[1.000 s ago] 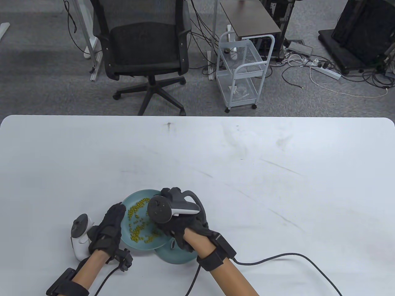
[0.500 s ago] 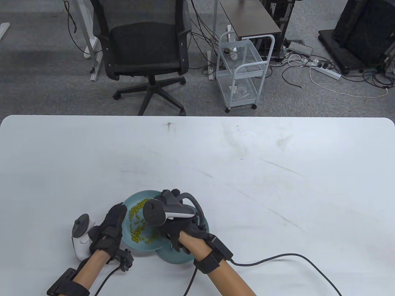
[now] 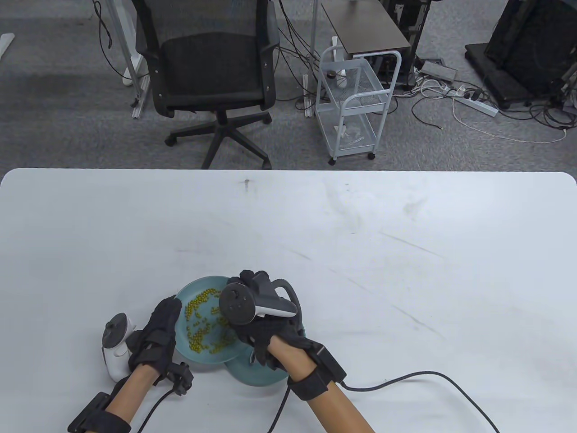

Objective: Pick sunflower seeds with hand pinch into plate

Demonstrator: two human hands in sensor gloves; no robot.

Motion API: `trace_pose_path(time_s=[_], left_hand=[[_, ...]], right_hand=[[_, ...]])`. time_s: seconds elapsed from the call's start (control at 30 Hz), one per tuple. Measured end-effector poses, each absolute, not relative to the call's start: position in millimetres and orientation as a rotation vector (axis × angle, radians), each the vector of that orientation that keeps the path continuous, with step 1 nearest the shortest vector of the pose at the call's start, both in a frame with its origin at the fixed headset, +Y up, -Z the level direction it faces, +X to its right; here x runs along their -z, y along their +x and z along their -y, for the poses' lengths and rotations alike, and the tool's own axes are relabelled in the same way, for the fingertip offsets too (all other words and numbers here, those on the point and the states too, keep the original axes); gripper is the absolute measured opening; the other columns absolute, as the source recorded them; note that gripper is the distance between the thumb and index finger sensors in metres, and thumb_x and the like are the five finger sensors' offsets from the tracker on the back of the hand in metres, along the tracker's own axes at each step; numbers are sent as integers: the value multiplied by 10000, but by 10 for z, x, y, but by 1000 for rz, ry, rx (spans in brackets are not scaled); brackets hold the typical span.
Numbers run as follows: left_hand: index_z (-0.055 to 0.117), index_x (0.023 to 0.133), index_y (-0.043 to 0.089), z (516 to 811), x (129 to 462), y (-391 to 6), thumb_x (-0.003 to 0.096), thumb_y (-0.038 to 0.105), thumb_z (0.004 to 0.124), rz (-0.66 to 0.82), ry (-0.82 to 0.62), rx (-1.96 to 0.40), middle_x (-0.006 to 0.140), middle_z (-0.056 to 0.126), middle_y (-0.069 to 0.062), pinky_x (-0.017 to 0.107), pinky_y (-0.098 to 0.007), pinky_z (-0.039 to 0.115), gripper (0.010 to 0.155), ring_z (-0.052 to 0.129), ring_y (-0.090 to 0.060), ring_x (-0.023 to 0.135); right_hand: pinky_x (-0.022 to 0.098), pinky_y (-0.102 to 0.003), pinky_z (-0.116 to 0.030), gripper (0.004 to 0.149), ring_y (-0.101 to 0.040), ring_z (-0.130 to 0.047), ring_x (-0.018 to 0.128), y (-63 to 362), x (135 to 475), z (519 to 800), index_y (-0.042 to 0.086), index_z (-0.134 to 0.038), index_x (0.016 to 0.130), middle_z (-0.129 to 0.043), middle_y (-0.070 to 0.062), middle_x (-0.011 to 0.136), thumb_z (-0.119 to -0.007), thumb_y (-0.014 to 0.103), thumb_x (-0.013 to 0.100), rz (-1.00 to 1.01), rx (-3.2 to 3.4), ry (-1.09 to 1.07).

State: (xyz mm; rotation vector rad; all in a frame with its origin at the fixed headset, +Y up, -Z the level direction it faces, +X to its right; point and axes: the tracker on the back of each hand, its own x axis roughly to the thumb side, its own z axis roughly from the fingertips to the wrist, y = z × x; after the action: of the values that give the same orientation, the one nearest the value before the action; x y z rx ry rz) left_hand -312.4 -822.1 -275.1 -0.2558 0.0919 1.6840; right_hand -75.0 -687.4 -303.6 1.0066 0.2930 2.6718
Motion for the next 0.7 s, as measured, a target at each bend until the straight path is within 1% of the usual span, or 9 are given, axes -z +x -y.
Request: trace_pose_path(time_s=[0.17, 0.33, 0.43, 0.7], left_hand=[[445, 1033, 209, 8210, 2745, -3255, 634, 515, 564, -156, -192, -1694, 781, 833, -119, 311, -357, 822, 516, 987, -247, 411], [420, 1038, 219, 8195, 2738, -3394, 641, 521, 546, -208, -134, -1727, 800, 819, -110, 330, -350, 821, 515, 984, -236, 435], [418, 1038, 219, 8175, 2744, -3455, 640, 522, 544, -226, -96, -1730, 799, 820, -106, 328, -347, 823, 516, 985, -233, 433], [406, 1041, 224, 8154, 2744, -3489, 643, 523, 534, -231, -80, -1748, 809, 812, -103, 339, -345, 821, 515, 983, -230, 447]], right_hand=[[635, -801, -271, 347, -676, -347, 961, -653, 3013, 6798, -102, -888, 740, -482, -376, 1082, -890, 150, 502, -261, -2671, 967], [635, -800, -278, 348, -675, -352, 961, -672, 2976, 6830, -94, -889, 742, -485, -372, 1083, -890, 159, 502, -294, -2716, 979], [636, -798, -280, 349, -675, -353, 961, -702, 2980, 6910, -91, -889, 743, -486, -372, 1083, -889, 163, 503, -337, -2739, 982], [635, -796, -283, 351, -676, -358, 959, -815, 2987, 7214, -90, -886, 745, -482, -372, 1083, -887, 164, 504, -471, -2762, 1001]])
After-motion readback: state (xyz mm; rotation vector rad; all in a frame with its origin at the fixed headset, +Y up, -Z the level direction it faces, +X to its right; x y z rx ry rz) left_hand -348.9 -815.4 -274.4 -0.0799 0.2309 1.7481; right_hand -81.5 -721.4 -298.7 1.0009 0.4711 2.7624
